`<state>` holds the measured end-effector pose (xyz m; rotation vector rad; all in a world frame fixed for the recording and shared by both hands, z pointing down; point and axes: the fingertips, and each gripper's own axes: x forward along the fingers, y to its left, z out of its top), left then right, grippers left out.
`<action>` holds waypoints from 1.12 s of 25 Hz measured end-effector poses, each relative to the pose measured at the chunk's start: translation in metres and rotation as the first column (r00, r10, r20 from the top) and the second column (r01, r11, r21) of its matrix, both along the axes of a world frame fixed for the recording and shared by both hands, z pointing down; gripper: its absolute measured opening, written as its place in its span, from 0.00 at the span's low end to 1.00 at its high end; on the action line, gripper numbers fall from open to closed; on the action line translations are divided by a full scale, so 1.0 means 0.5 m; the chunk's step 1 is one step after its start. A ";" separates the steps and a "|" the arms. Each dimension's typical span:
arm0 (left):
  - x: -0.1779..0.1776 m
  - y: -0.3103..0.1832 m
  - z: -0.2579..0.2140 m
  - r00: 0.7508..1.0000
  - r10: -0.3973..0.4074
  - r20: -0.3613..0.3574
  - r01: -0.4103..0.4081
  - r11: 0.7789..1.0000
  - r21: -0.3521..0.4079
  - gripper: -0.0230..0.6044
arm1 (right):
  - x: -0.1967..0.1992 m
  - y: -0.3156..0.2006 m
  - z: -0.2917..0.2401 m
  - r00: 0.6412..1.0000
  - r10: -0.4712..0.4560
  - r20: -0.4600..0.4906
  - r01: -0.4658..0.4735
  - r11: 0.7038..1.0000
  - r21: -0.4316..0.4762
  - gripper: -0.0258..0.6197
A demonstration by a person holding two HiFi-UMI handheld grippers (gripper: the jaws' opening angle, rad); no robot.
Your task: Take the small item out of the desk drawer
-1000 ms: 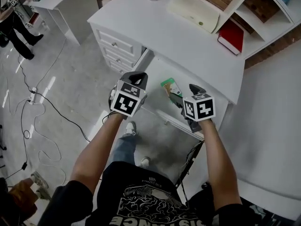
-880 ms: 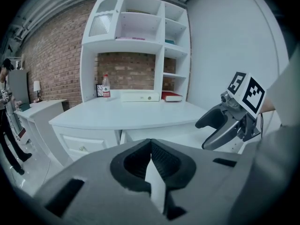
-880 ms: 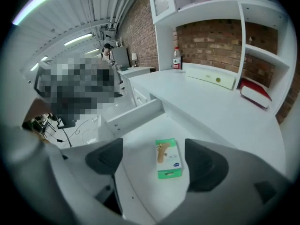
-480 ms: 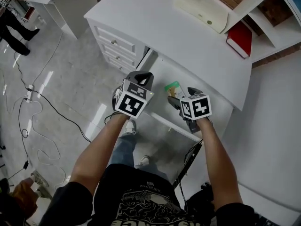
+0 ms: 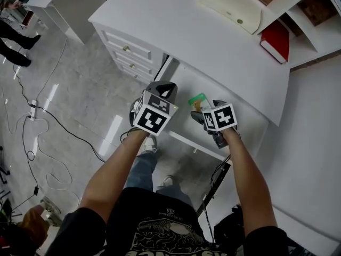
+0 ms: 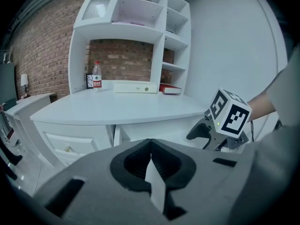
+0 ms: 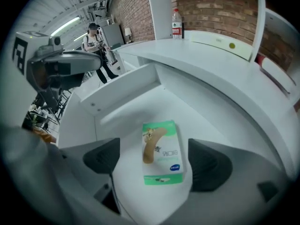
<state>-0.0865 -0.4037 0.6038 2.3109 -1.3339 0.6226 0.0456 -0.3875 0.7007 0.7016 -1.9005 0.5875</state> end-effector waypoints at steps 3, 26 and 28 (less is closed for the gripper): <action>0.003 -0.007 0.009 1.000 0.019 0.005 -0.019 1.000 -0.011 0.05 | 0.007 -0.004 0.031 0.999 -0.002 -0.035 0.001 1.000 -0.026 0.75; -0.015 -0.054 0.037 0.994 0.102 0.025 -0.101 0.994 -0.053 0.05 | 0.009 -0.032 0.098 0.989 0.043 -0.142 -0.051 0.997 -0.055 0.62; -0.021 -0.056 0.032 0.994 0.103 0.029 -0.102 0.994 -0.050 0.05 | 0.010 -0.032 0.095 0.989 0.052 -0.138 -0.060 0.997 -0.050 0.59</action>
